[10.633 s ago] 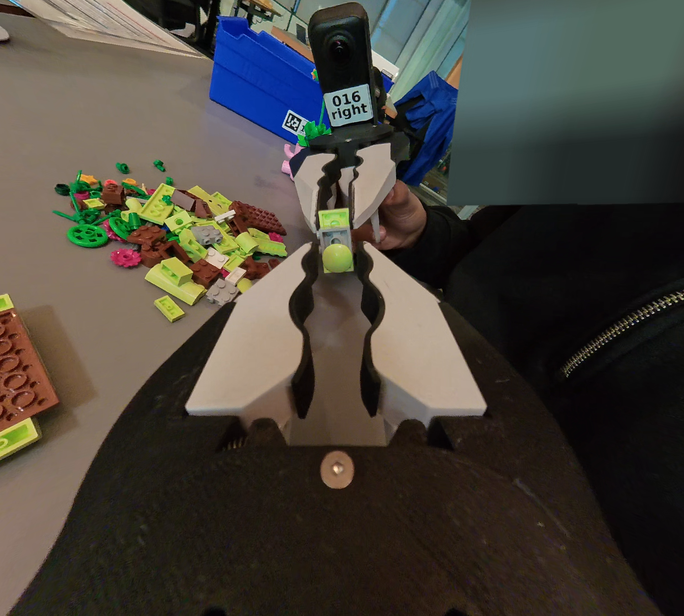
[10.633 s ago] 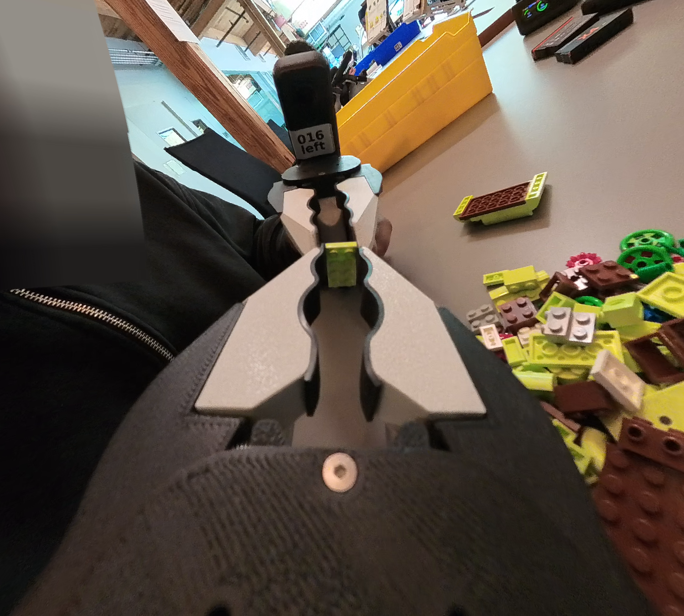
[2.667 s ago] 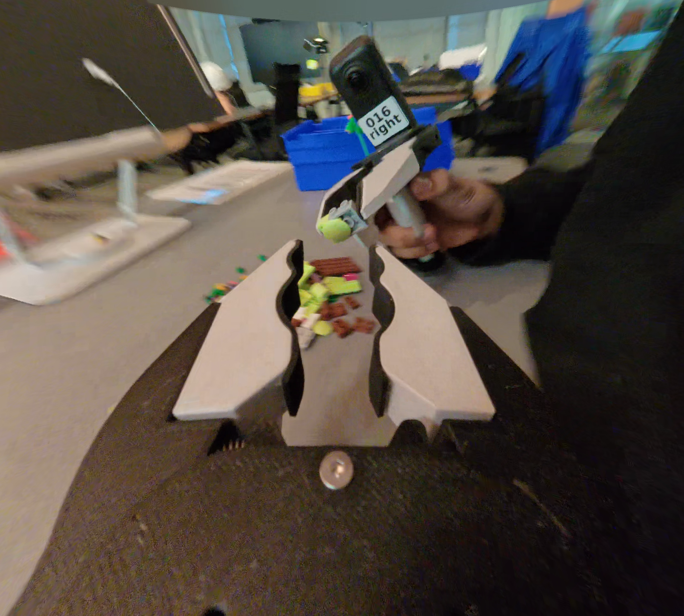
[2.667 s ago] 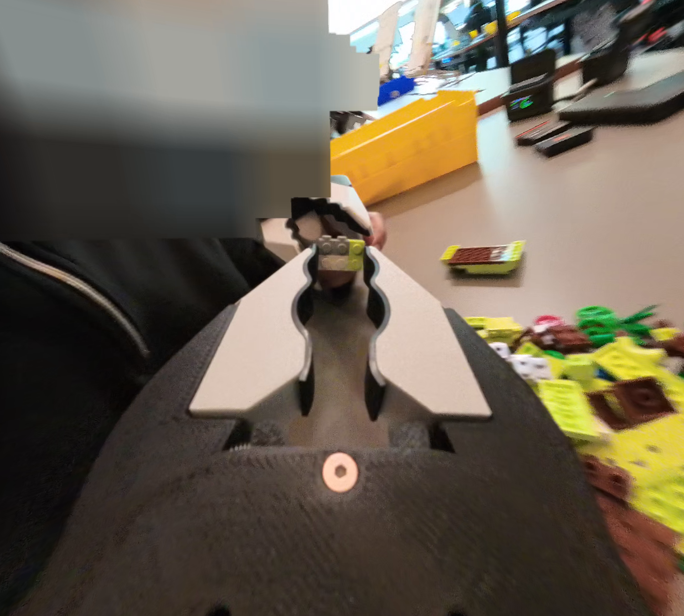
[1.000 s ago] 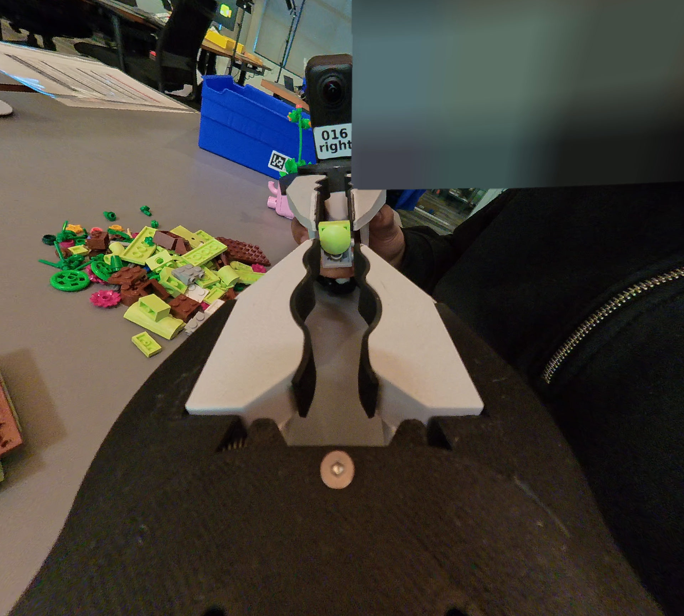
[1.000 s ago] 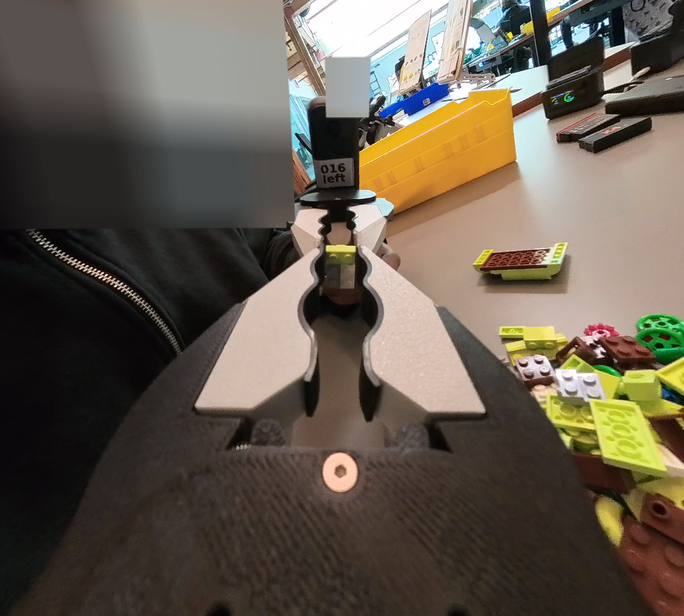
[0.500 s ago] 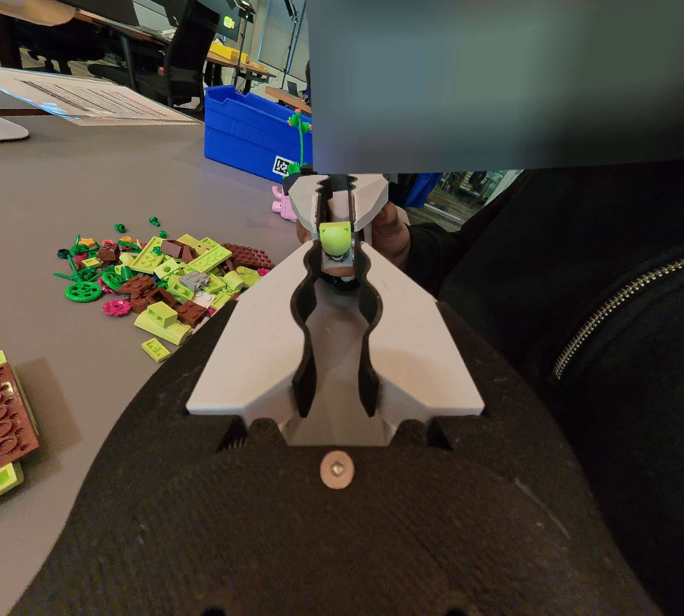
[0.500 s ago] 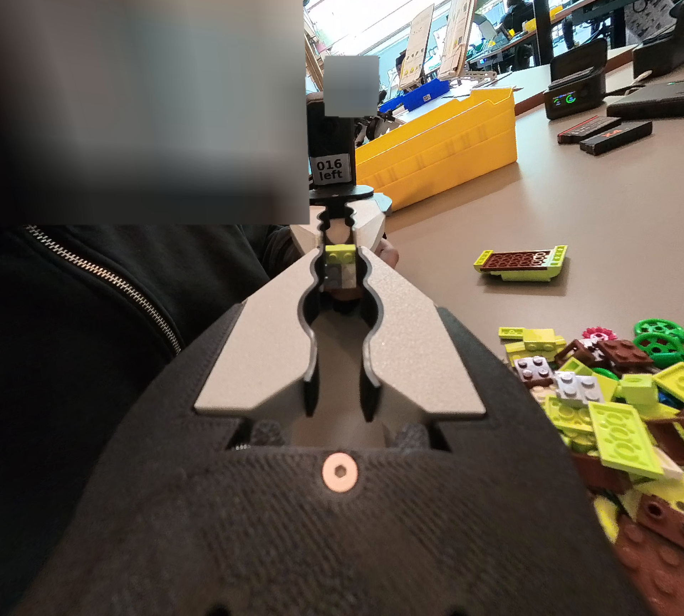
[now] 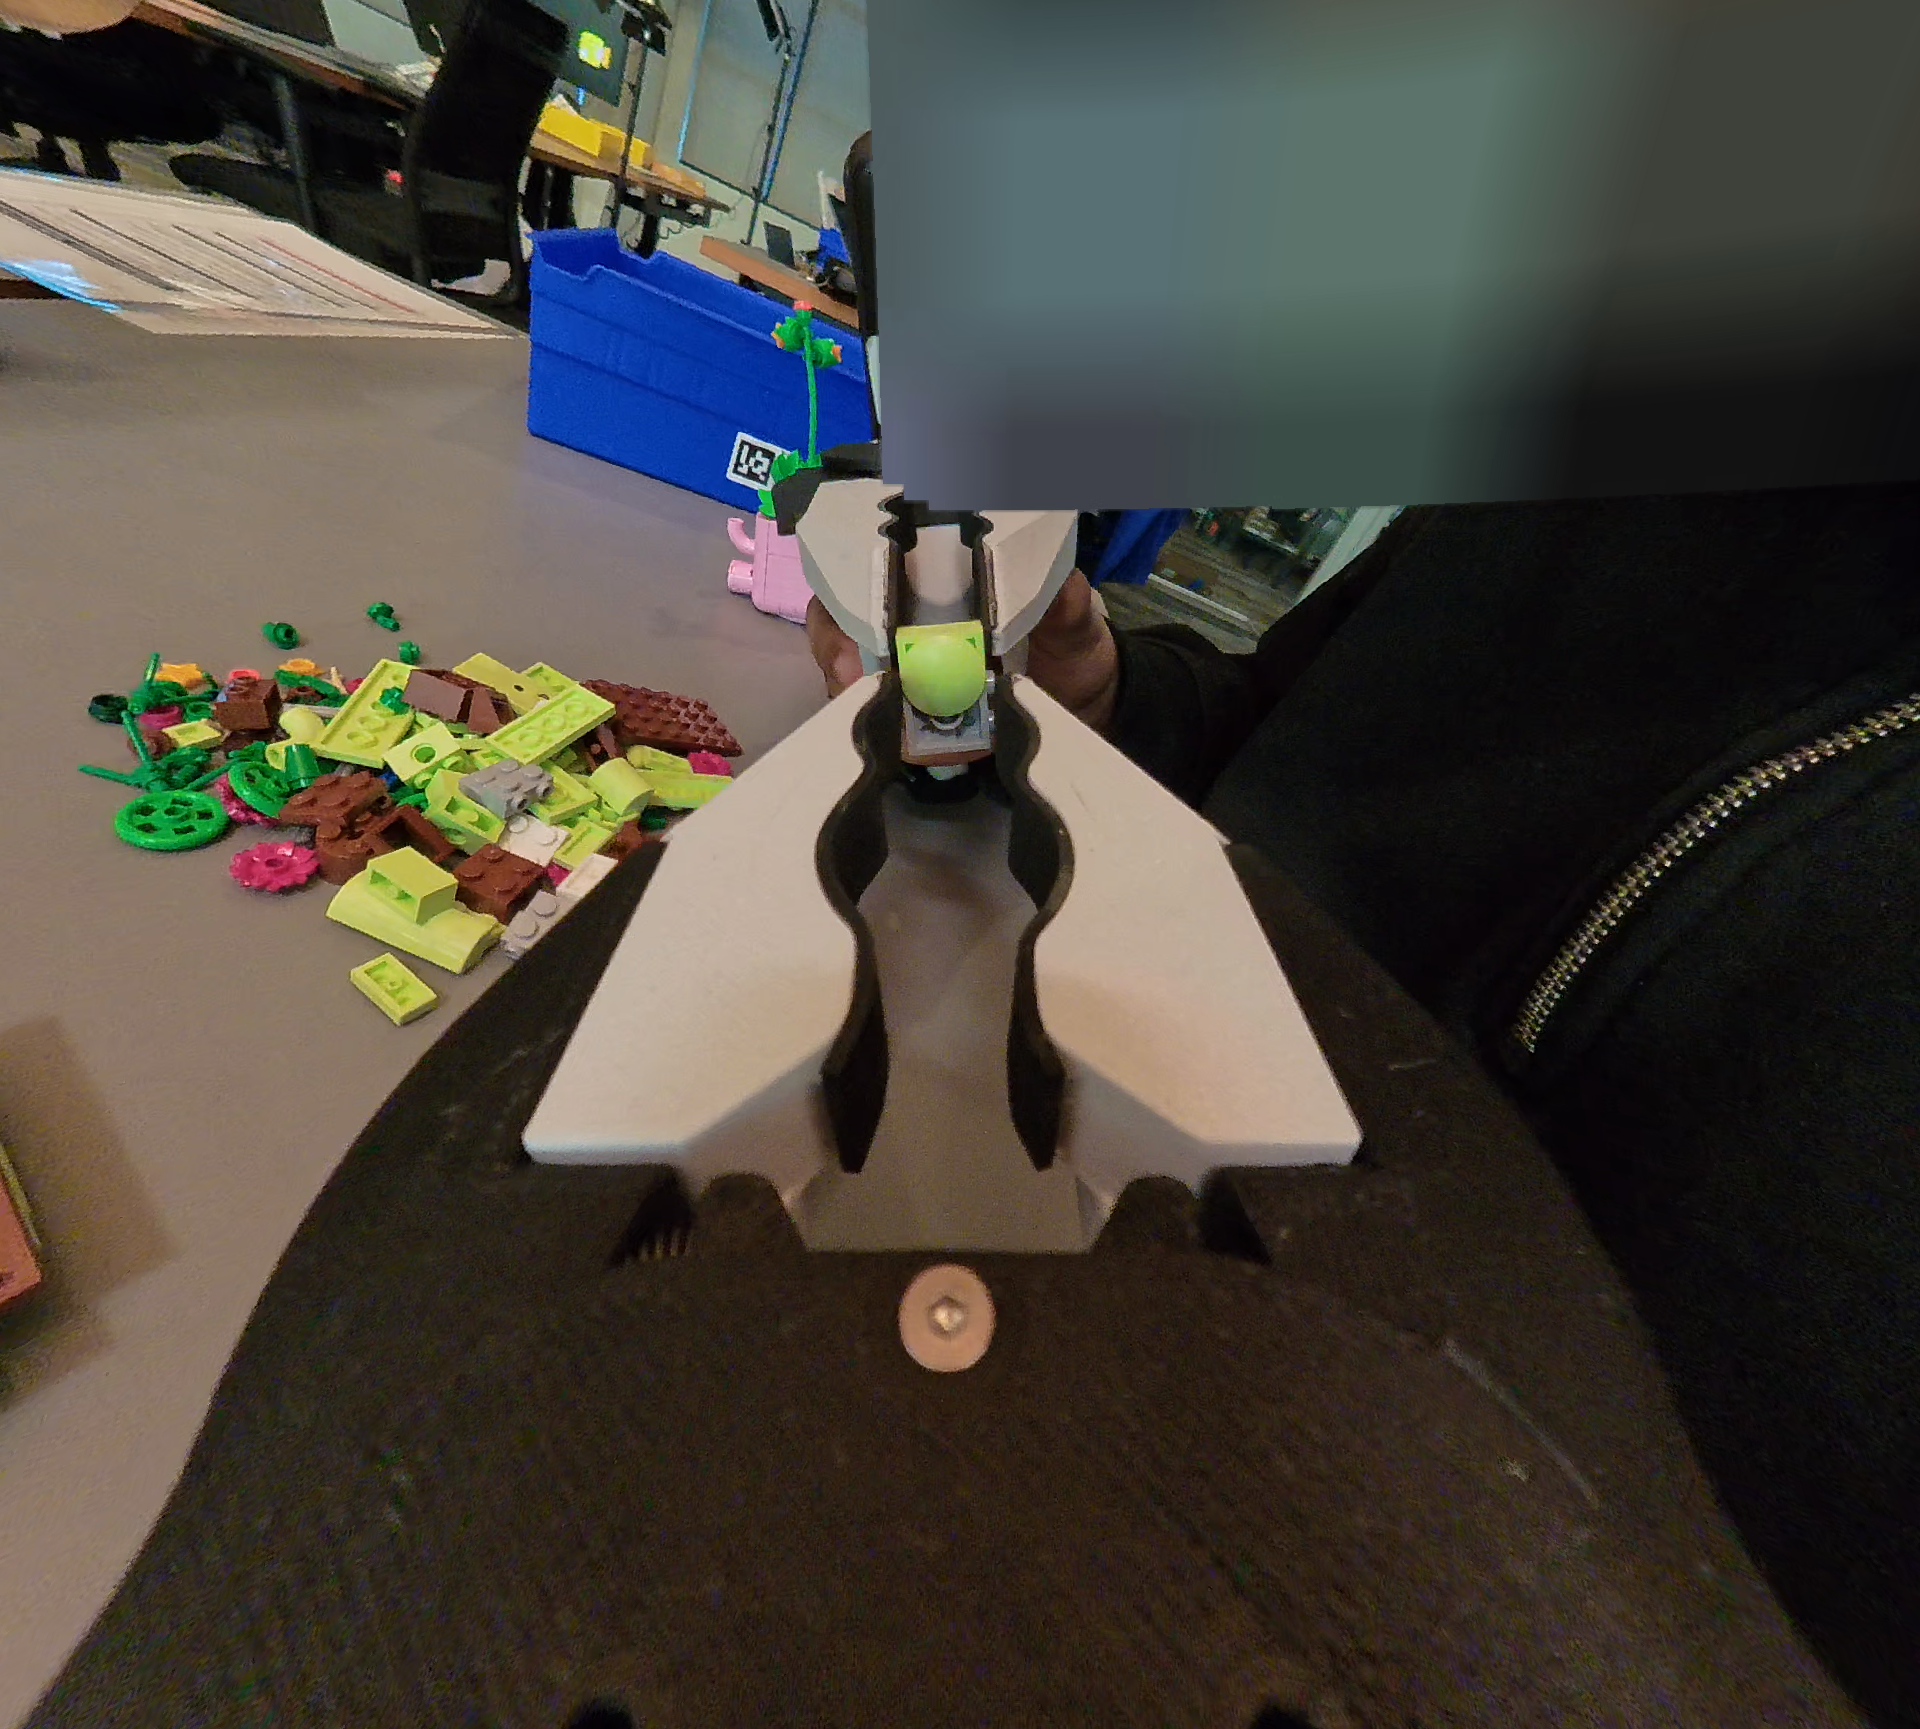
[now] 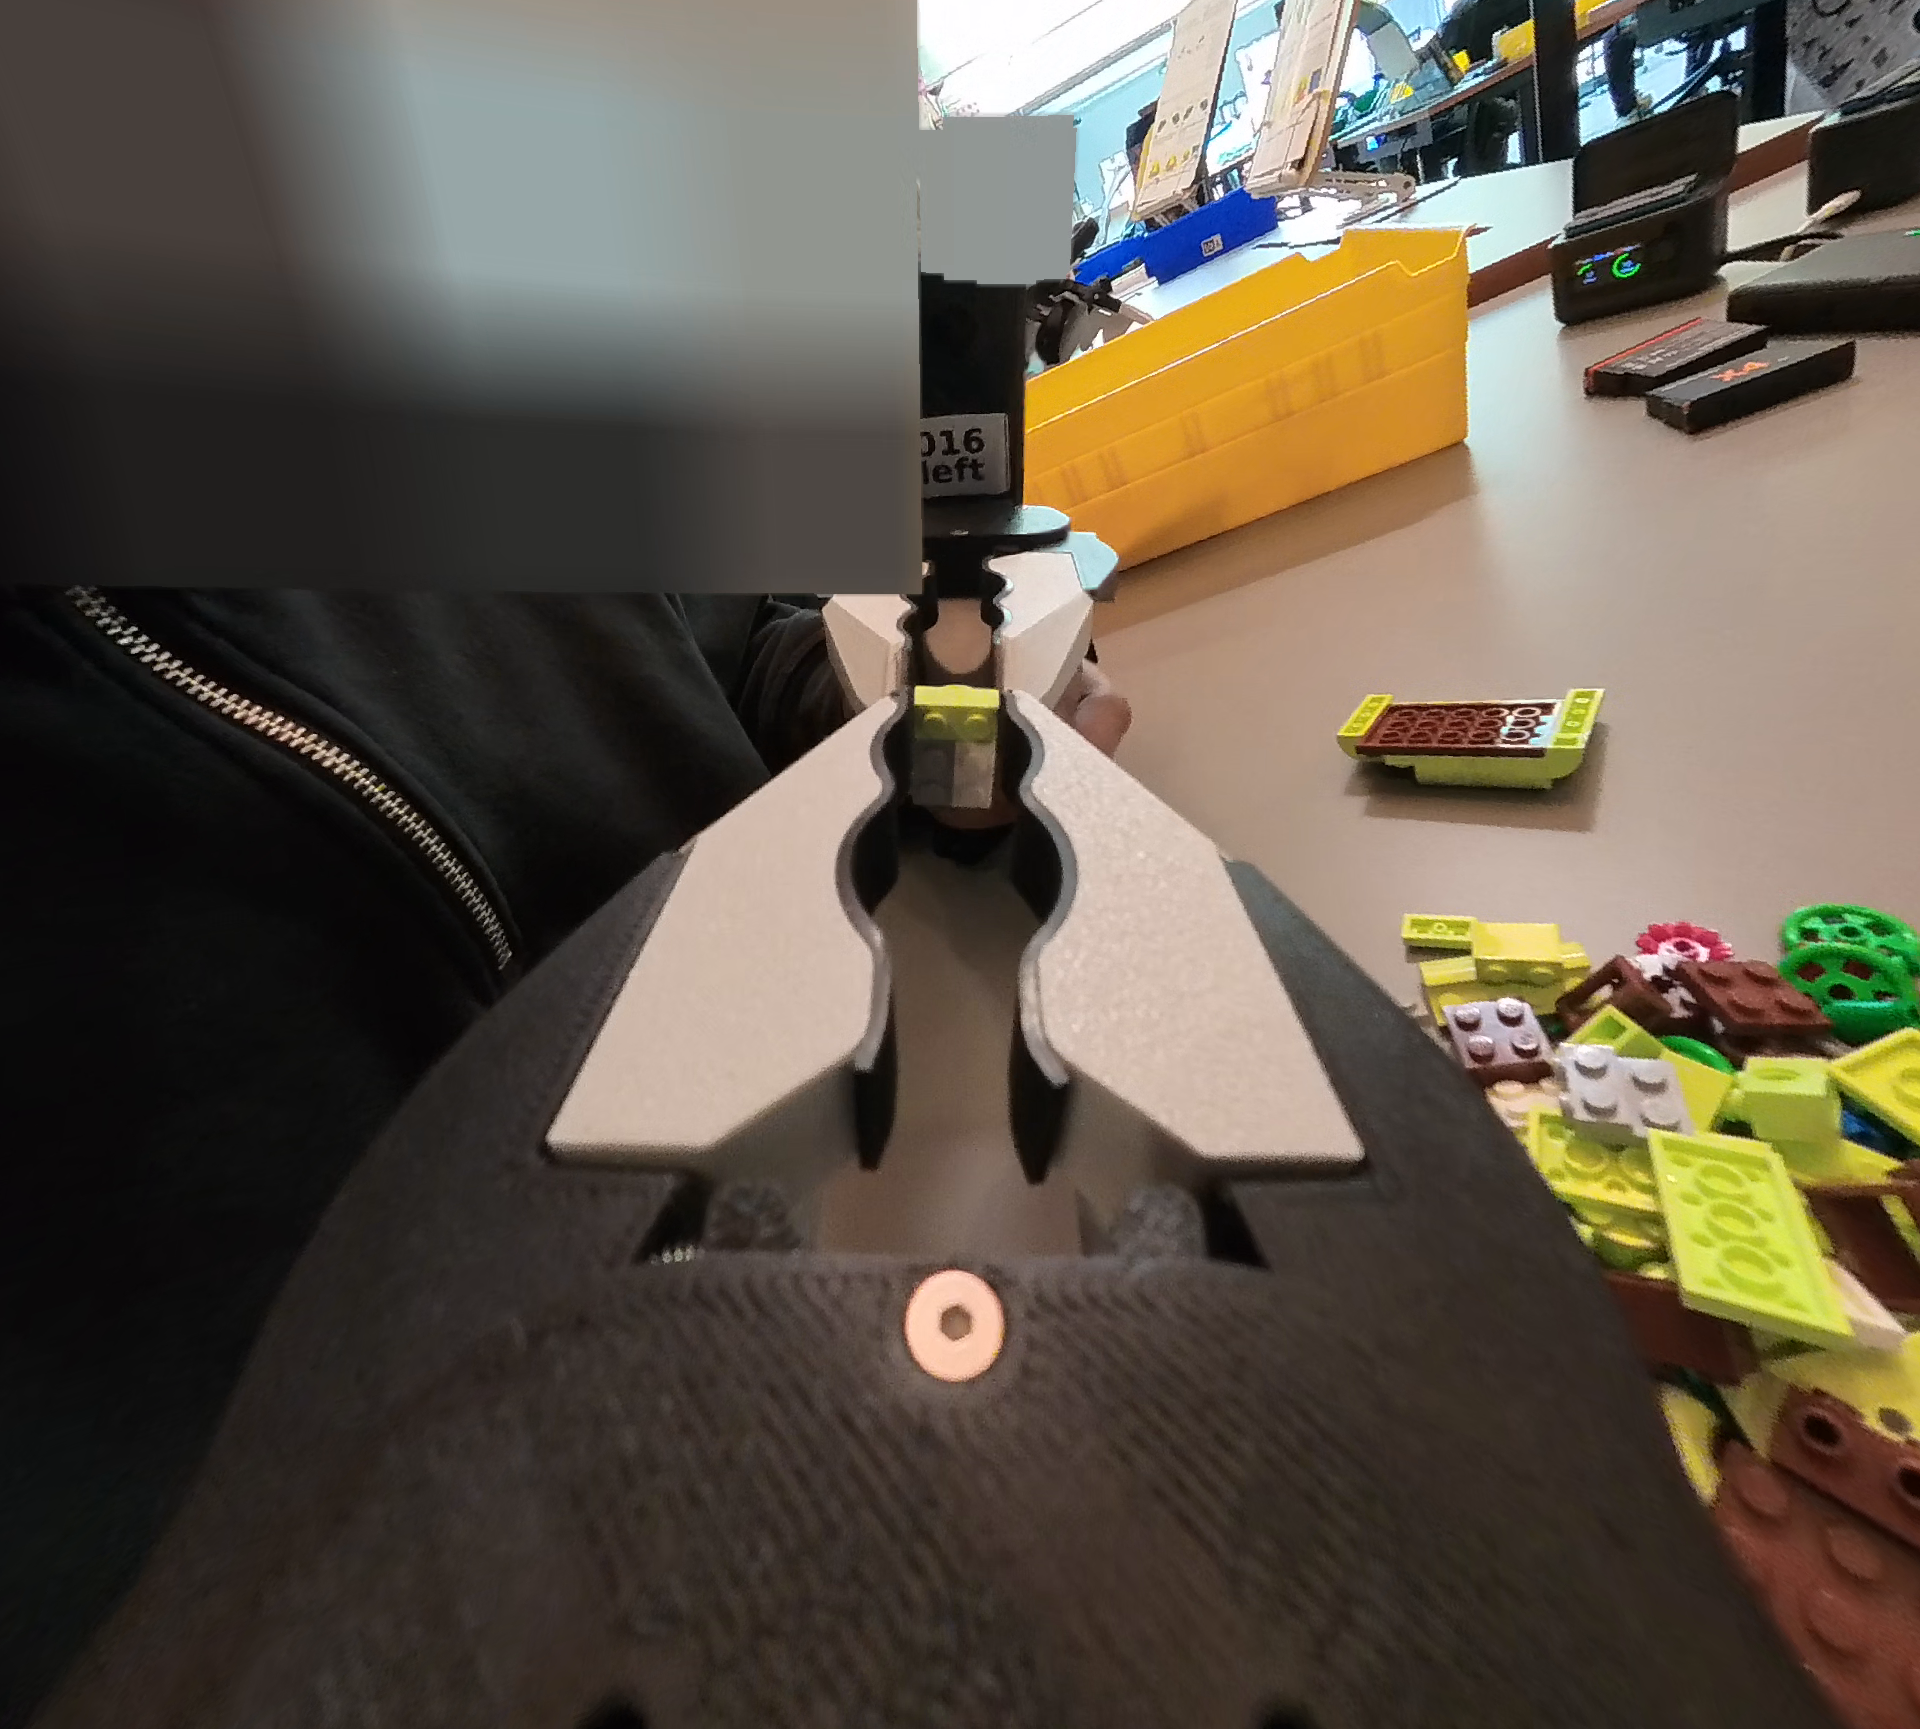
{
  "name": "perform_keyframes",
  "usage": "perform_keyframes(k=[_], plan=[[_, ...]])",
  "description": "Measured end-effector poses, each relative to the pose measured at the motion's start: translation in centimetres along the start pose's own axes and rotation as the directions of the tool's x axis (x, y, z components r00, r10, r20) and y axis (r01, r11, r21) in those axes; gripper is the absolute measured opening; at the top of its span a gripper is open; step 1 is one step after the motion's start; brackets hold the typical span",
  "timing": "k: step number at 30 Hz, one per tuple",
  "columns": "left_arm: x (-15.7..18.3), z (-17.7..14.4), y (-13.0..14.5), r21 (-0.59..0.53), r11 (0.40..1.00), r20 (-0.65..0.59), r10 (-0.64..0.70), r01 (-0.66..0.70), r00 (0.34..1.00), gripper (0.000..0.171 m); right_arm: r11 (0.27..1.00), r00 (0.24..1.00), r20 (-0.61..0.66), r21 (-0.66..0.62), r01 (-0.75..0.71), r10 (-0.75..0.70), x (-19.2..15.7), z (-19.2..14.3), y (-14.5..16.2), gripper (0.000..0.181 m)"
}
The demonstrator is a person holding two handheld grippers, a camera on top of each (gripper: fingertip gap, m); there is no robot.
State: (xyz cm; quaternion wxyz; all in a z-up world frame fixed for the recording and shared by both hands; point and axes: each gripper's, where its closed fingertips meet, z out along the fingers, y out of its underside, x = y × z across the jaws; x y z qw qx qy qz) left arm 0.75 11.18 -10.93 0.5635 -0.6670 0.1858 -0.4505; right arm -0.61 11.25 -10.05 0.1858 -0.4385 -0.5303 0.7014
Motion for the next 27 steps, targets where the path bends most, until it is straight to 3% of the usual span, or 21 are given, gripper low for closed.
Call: perform_keyframes(k=[5,27], plan=[[-0.01,-0.15,-0.18,0.010,1.000,0.009,0.028,-0.028,1.000,0.020,1.000,1.000,0.002,-0.008,-0.011,0.011,0.04,0.02,0.14,0.013],[-0.26,-0.17,-0.26,-0.005,1.000,0.022,0.024,-0.024,0.999,0.013,1.000,1.000,0.013,-0.029,-0.004,0.004,-0.17,0.23,0.50,0.020]])
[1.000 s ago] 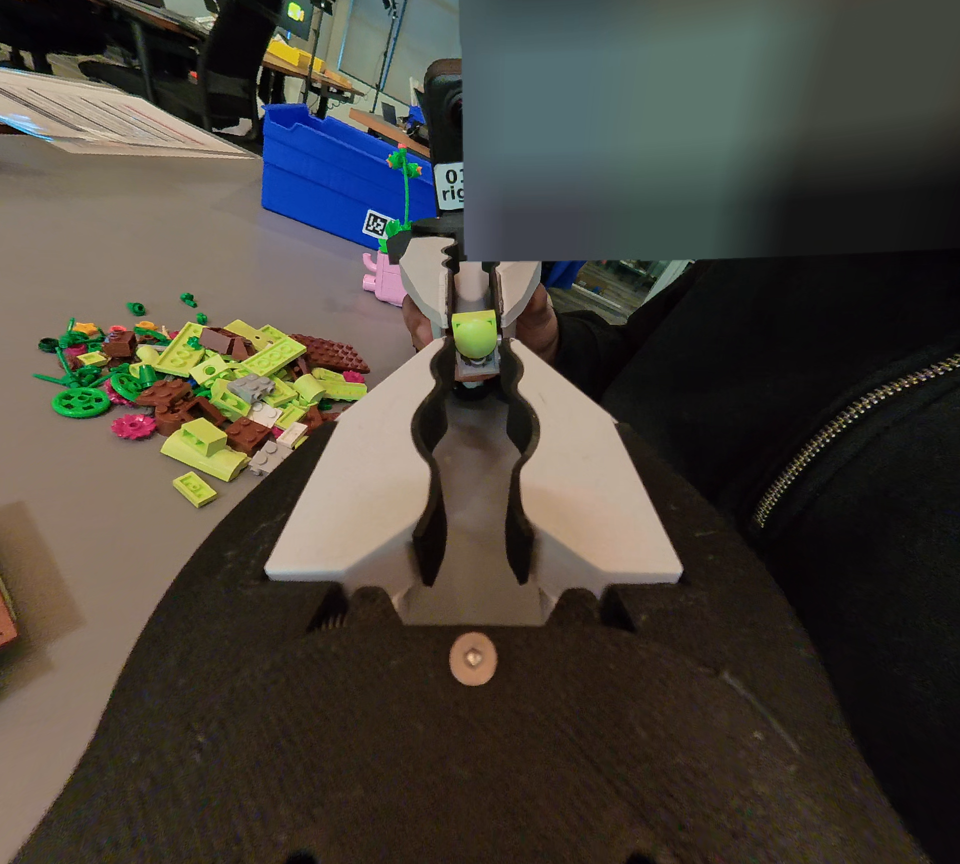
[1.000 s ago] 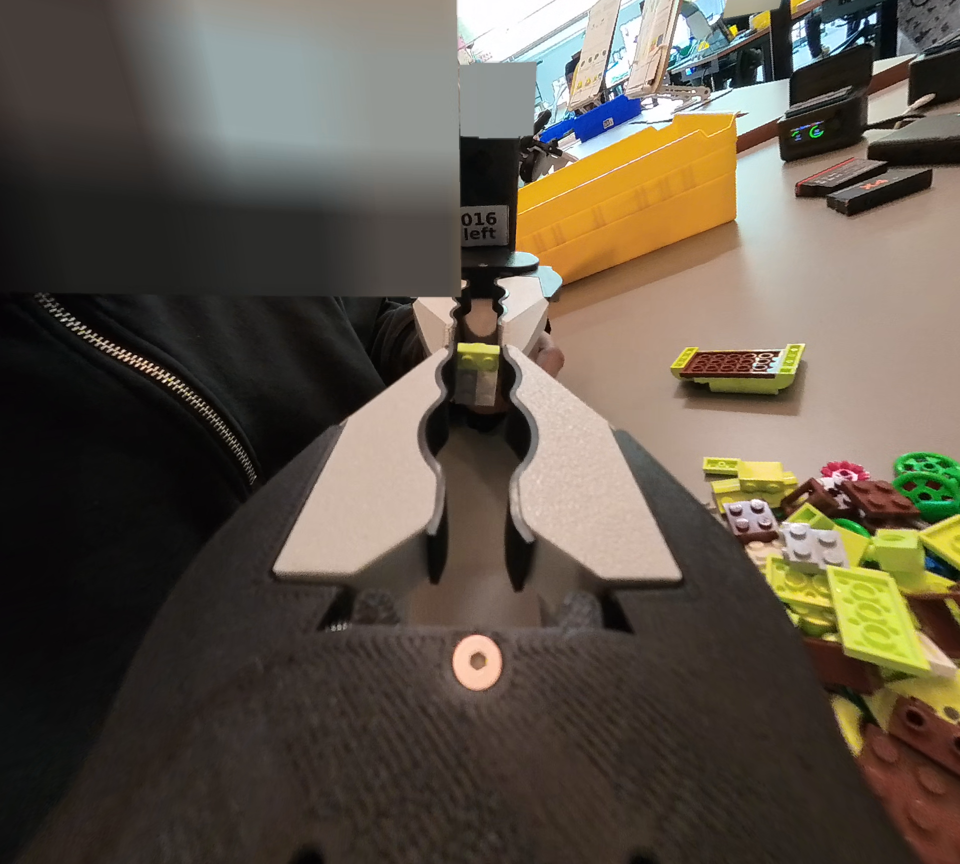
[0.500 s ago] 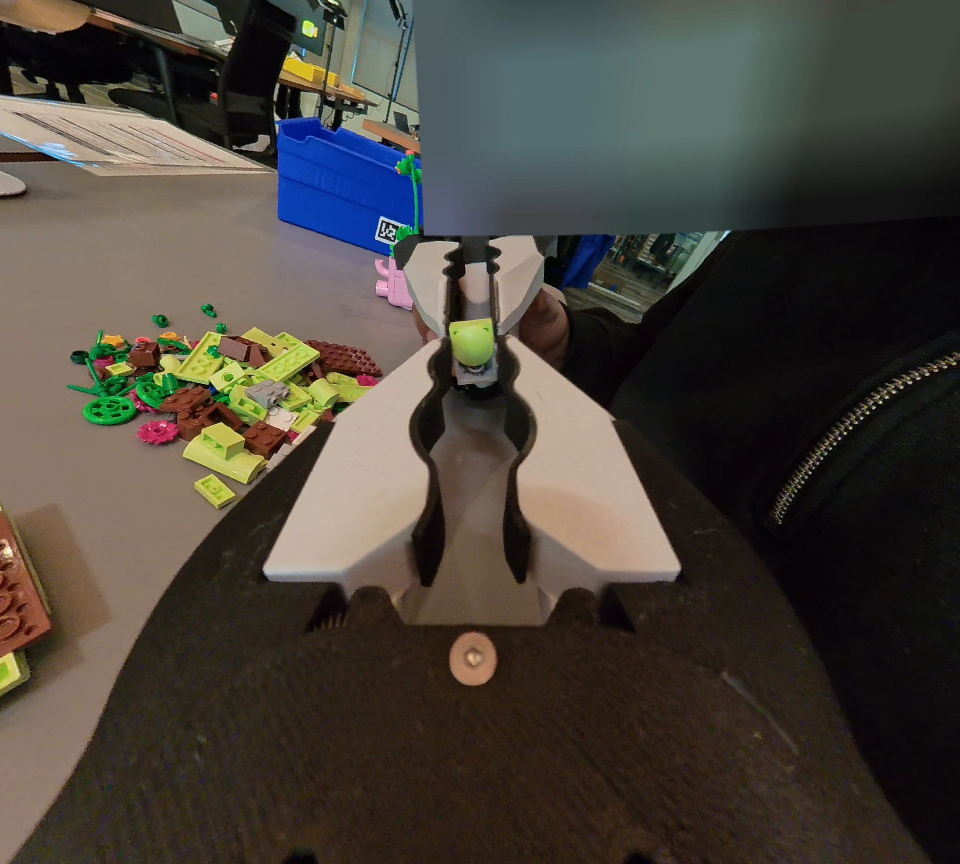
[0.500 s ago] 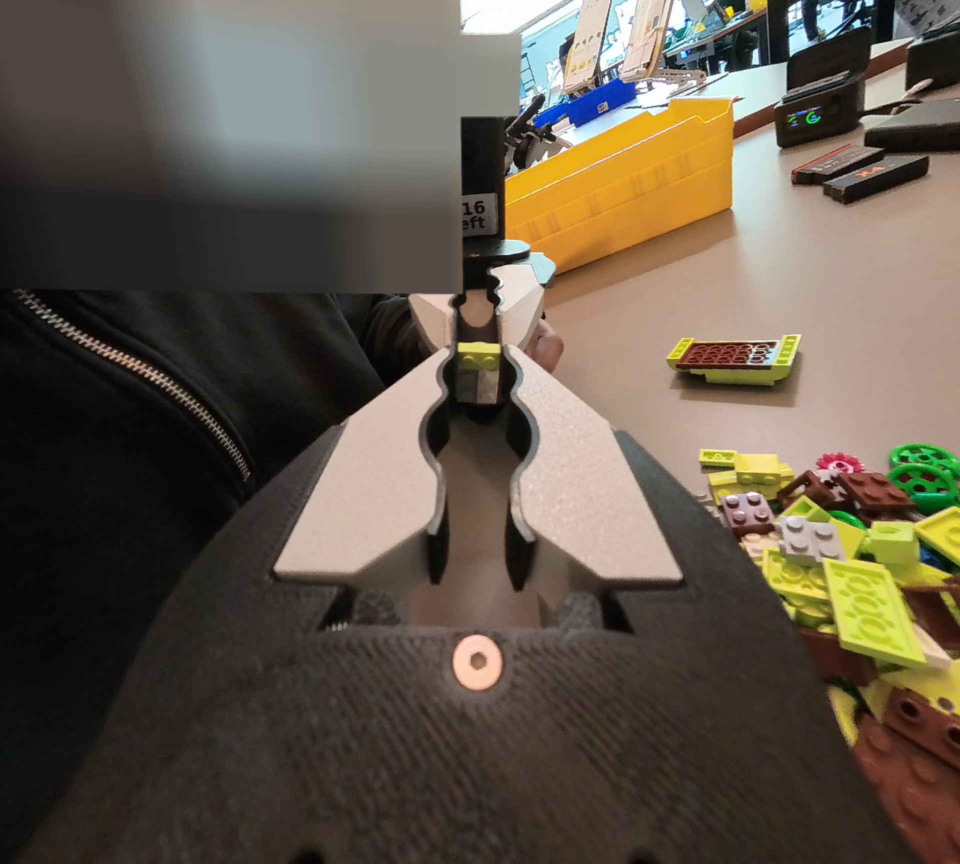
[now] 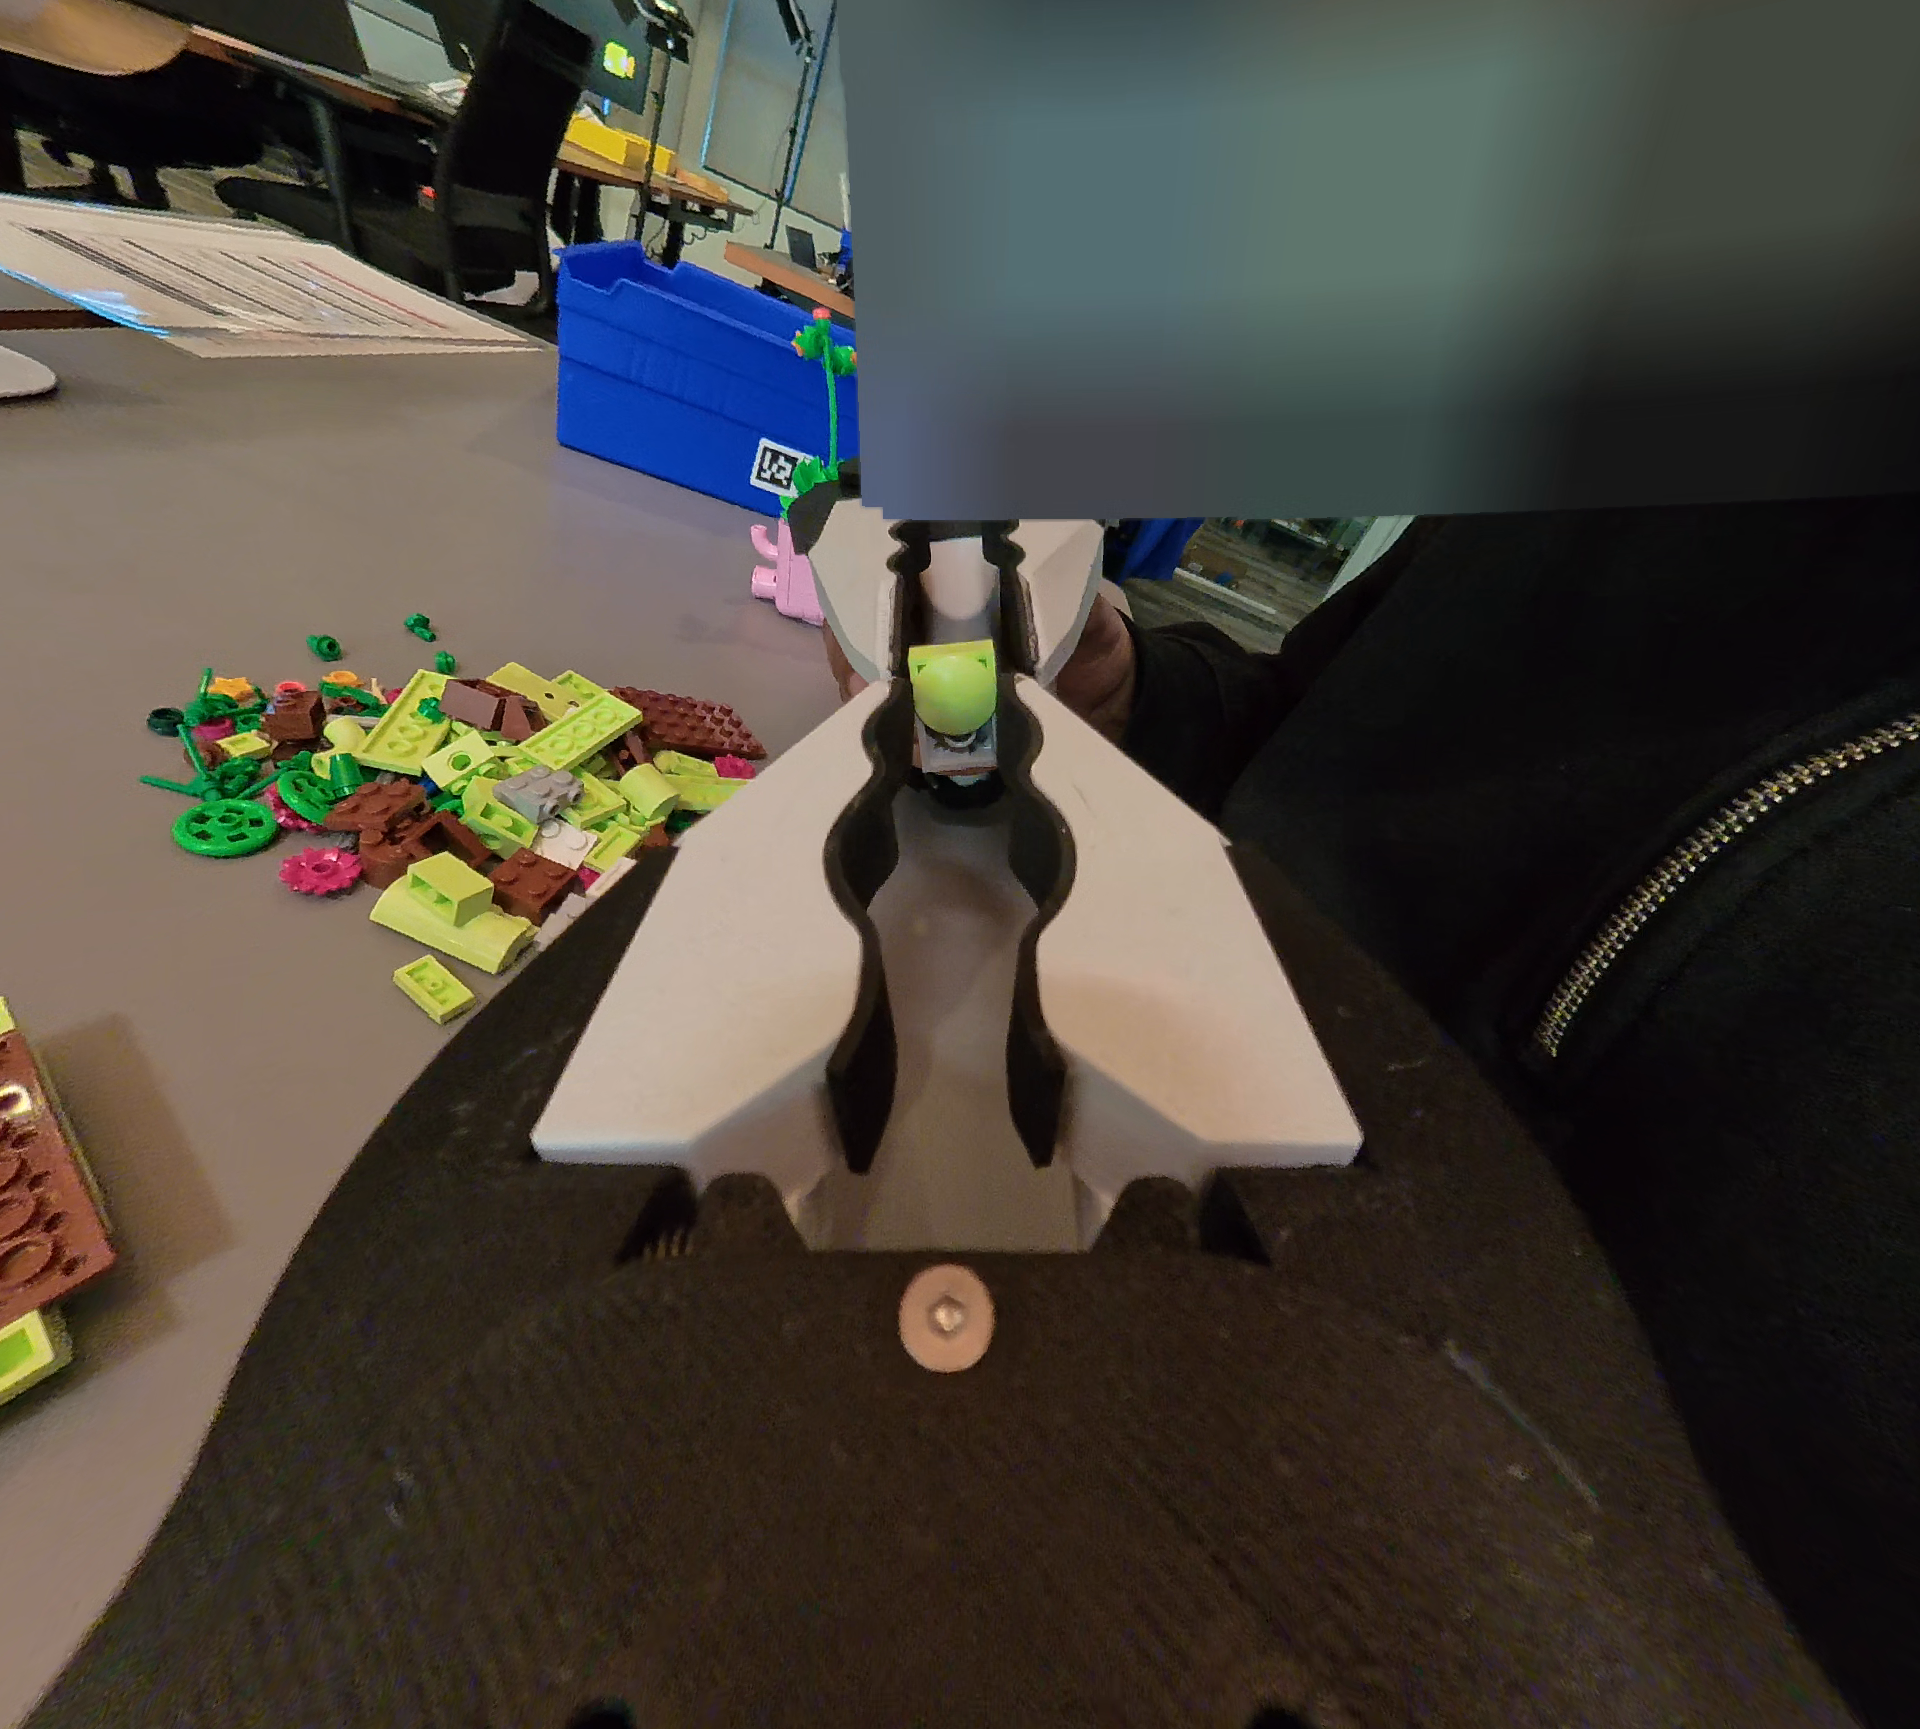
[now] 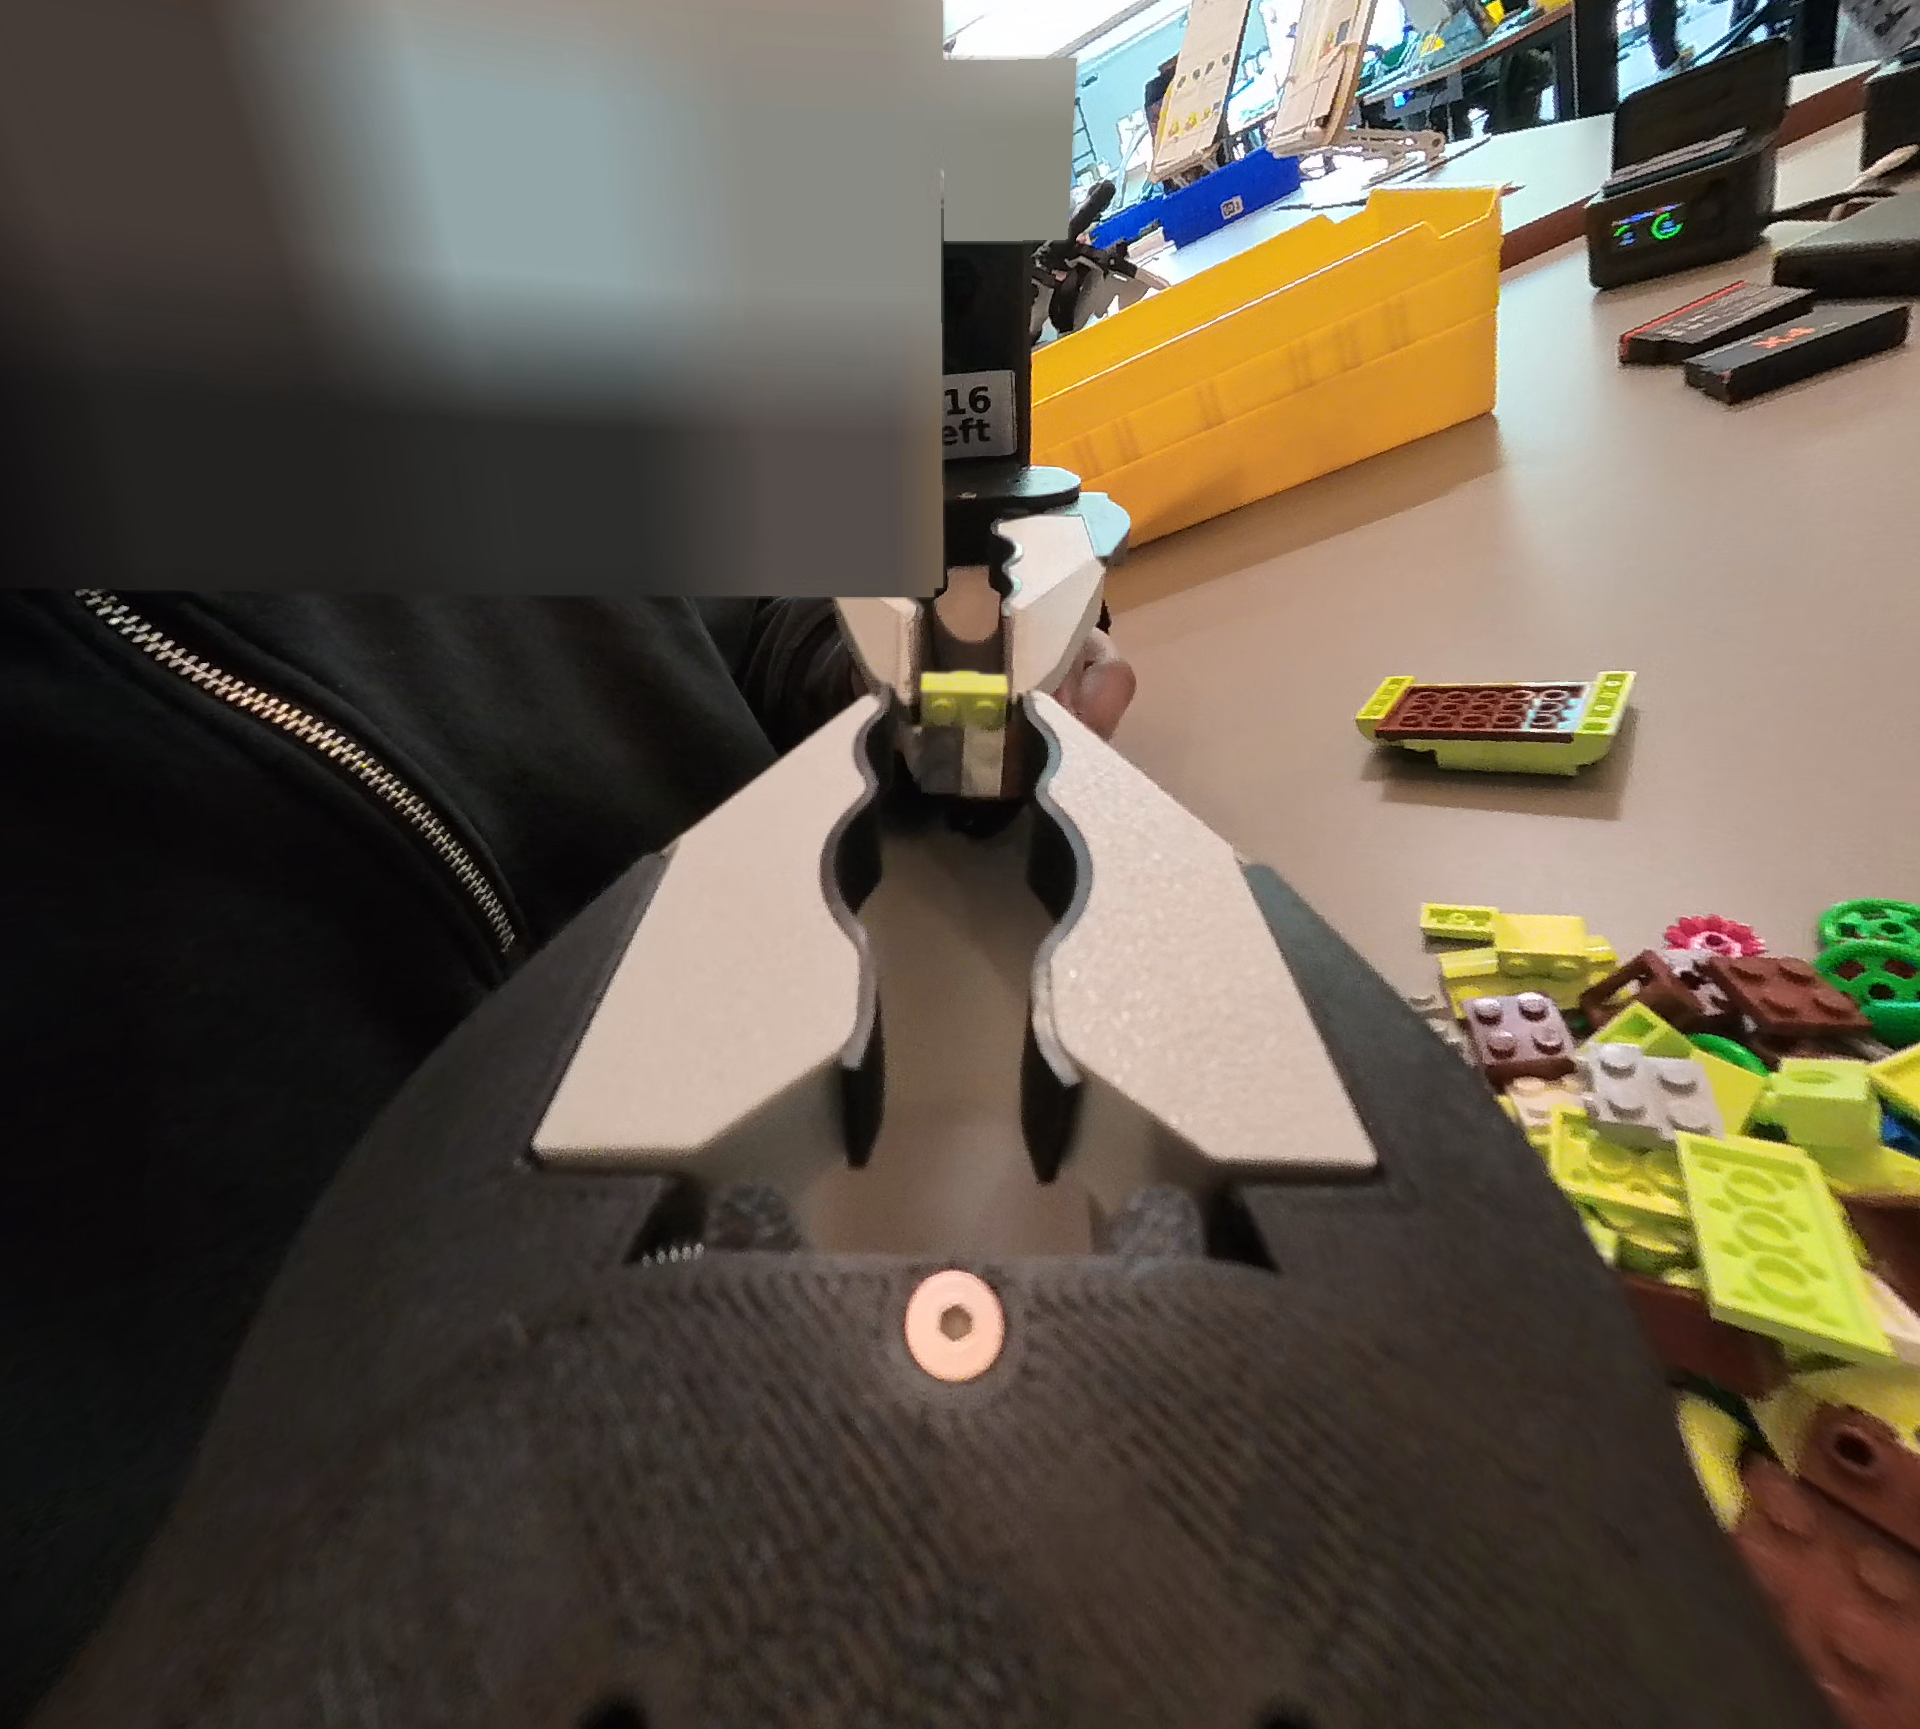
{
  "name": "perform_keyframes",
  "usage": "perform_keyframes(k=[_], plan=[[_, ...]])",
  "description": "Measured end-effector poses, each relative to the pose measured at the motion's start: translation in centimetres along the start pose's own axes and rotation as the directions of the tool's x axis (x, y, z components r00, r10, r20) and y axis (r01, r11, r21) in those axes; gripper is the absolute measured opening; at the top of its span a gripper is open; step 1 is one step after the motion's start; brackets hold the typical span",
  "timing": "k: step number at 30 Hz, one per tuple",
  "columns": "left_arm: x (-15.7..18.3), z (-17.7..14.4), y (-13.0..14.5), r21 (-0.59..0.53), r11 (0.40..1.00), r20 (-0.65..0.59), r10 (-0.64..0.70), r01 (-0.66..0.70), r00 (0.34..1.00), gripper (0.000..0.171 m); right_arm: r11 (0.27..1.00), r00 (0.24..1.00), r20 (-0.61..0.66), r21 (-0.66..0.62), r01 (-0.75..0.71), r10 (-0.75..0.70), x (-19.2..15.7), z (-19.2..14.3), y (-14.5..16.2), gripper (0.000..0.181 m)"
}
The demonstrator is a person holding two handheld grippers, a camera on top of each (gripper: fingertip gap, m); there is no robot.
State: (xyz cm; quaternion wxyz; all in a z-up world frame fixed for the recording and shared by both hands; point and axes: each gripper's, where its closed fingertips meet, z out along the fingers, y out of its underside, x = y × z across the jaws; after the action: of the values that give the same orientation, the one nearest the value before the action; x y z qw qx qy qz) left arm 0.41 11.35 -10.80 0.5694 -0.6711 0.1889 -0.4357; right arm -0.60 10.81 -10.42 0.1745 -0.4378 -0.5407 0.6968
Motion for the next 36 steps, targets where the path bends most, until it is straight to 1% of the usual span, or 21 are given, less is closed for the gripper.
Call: perform_keyframes(k=[4,7,12,13,15,16,18,21,24,25,27,28,29,30,32,36], plan=[[0.1,0.0,0.0,-0.008,1.000,0.007,0.006,-0.006,1.000,0.013,1.000,1.000,0.000,-0.003,0.002,-0.002,-0.1,-0.1,0.0,0.013],[0.2,0.1,0.1,-0.017,1.000,0.006,0.003,-0.003,1.000,0.013,1.000,1.000,0.007,-0.017,-0.012,0.012,-0.2,-0.2,0.1,0.013],[0.5,0.0,-0.4,0.000,0.998,-0.024,-0.061,0.061,0.998,0.013,0.998,0.998,0.023,0.004,-0.059,0.059,-0.4,-0.2,-0.4,0.013],[0.4,-0.1,-0.4,-0.005,0.997,-0.026,-0.076,0.076,0.997,0.013,0.996,0.996,0.040,0.037,-0.078,0.076,-0.5,-0.6,-0.9,0.012],[-0.9,-1.4,-1.3,0.048,0.991,-0.002,-0.122,0.122,0.993,0.013,0.975,0.988,0.079,0.169,-0.145,0.133,-0.1,-3.1,-3.3,0.012],[-1.6,-2.0,-1.7,0.071,0.987,0.000,-0.146,0.146,0.989,0.013,0.974,0.990,0.036,0.178,-0.139,0.135,0.8,-4.2,-3.5,0.012],[-2.0,-2.2,-2.0,0.084,0.987,0.010,-0.137,0.135,0.991,0.013,0.992,0.995,-0.084,0.117,-0.051,0.061,1.7,-4.4,-2.7,0.013],[-1.3,-1.4,-1.6,0.050,0.995,0.008,-0.088,0.088,0.996,0.013,1.000,0.991,-0.132,0.018,0.024,-0.022,1.5,-2.8,-1.7,0.013],[-1.6,-1.4,-1.1,0.028,0.997,0.019,-0.079,0.078,0.997,0.013,0.991,0.973,-0.200,-0.088,0.098,-0.114,2.1,-2.1,-0.3,0.014],[-1.8,-1.2,-0.3,-0.023,0.996,0.019,-0.085,0.086,0.996,0.013,0.986,0.966,-0.220,-0.121,0.115,-0.140,2.4,-2.0,0.2,0.014],[-2.6,-0.6,2.8,-0.203,0.974,0.056,-0.094,0.104,0.994,0.014,0.978,0.955,-0.244,-0.165,0.129,-0.167,2.9,-1.8,0.9,0.014],[-2.7,-0.4,4.1,-0.276,0.956,0.072,-0.085,0.102,0.994,0.013,0.974,0.953,-0.248,-0.185,0.127,-0.172,3.0,-1.7,1.2,0.014],[-2.3,-0.2,4.5,-0.309,0.947,0.057,-0.077,0.091,0.995,0.014,0.971,0.953,-0.248,-0.204,0.125,-0.175,3.1,-1.6,1.6,0.014],[-2.3,-0.1,4.8,-0.325,0.941,0.069,-0.070,0.089,0.995,0.014,0.967,0.952,-0.247,-0.221,0.126,-0.181,3.2,-1.5,1.9,0.014],[-2.5,-0.1,5.7,-0.369,0.920,0.090,-0.106,0.131,0.990,0.013,0.959,0.951,-0.243,-0.252,0.130,-0.193,3.3,-1.4,2.5,0.014],[-3.6,-0.3,5.9,-0.359,0.906,0.145,-0.182,0.223,0.973,0.020,0.929,0.925,-0.273,-0.331,0.168,-0.264,4.1,-1.3,3.6,0.014]])
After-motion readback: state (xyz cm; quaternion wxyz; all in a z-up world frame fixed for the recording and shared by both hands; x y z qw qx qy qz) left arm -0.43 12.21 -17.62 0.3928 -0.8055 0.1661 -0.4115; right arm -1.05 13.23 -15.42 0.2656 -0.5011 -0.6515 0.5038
